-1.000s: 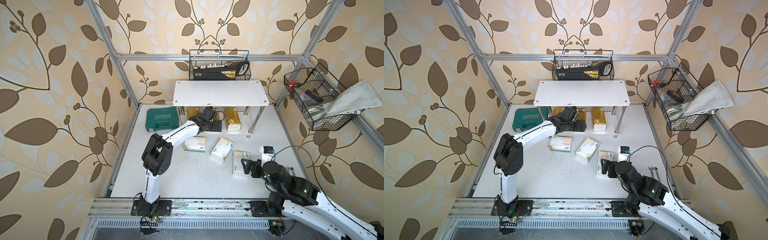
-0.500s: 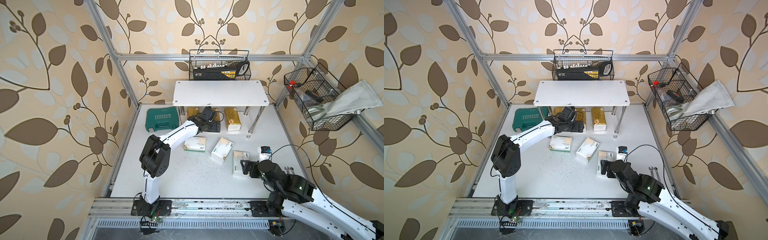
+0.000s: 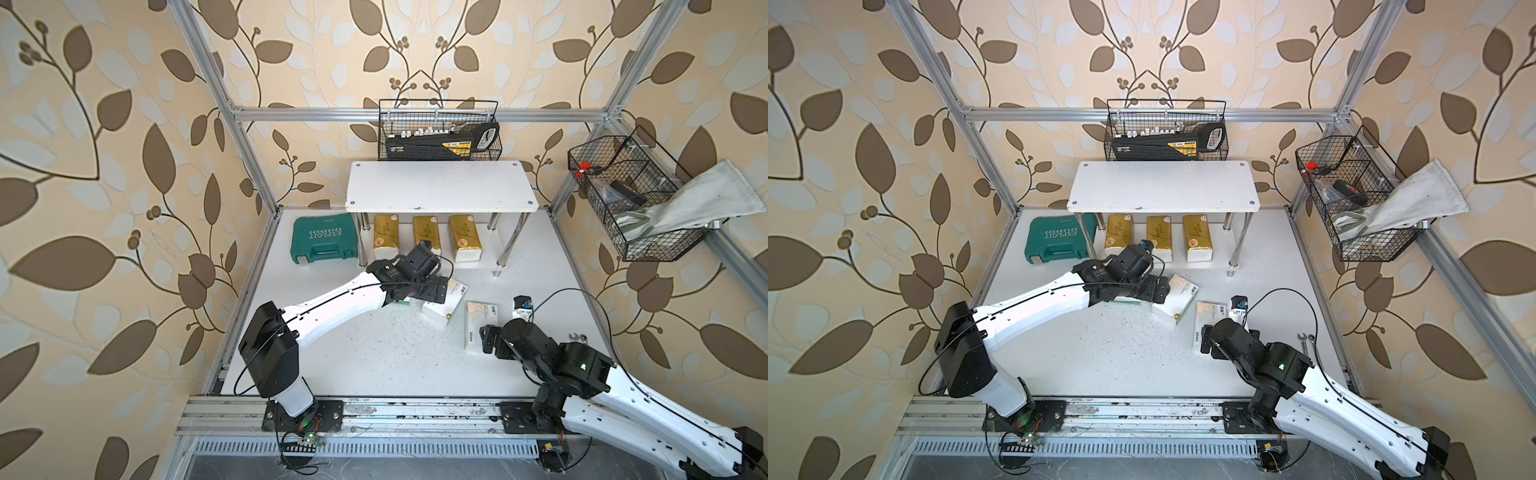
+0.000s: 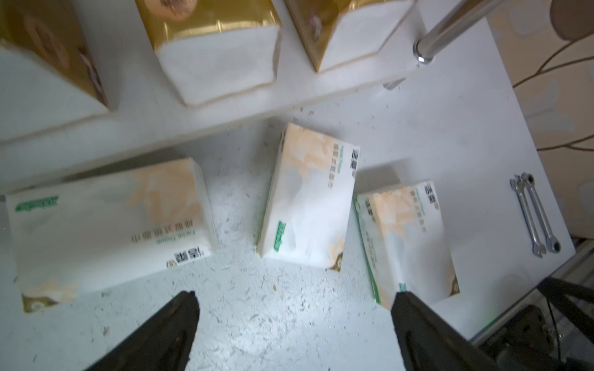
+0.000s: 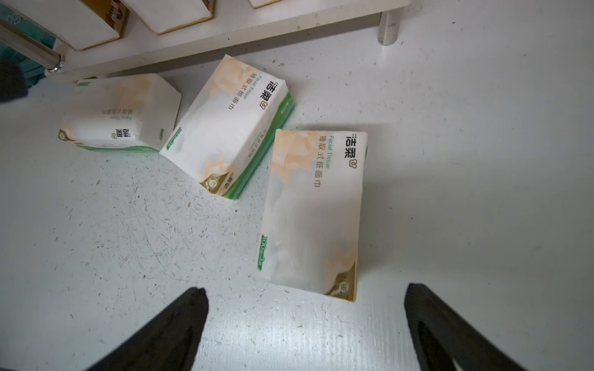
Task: Place the tissue boxes on the shelf by color
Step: Adjust the box of tissues on the shelf, then pick up the box of tissues from the center of the board.
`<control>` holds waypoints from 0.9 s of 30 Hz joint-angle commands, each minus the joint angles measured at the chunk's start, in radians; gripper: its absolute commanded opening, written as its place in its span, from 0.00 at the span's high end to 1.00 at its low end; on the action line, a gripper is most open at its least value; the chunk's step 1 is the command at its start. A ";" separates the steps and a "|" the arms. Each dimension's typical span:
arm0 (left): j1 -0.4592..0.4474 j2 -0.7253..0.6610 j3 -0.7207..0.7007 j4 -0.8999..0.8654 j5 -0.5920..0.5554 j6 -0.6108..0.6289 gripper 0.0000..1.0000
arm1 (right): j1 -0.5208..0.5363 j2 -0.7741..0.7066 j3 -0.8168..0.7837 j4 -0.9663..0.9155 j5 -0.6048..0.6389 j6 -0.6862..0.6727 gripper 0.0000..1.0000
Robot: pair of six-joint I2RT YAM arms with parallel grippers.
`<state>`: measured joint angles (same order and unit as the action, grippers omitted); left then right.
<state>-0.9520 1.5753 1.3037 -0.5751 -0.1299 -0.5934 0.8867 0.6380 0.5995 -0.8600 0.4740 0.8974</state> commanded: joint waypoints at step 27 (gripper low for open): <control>-0.159 -0.328 -0.396 0.010 -0.212 -0.384 0.01 | -0.004 0.243 -0.112 0.220 -0.055 0.032 0.01</control>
<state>-1.1019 1.2499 0.9031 -0.5827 -0.3161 -0.9607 0.8860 0.8574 0.5018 -0.6792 0.4076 0.9237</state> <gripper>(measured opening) 0.990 0.990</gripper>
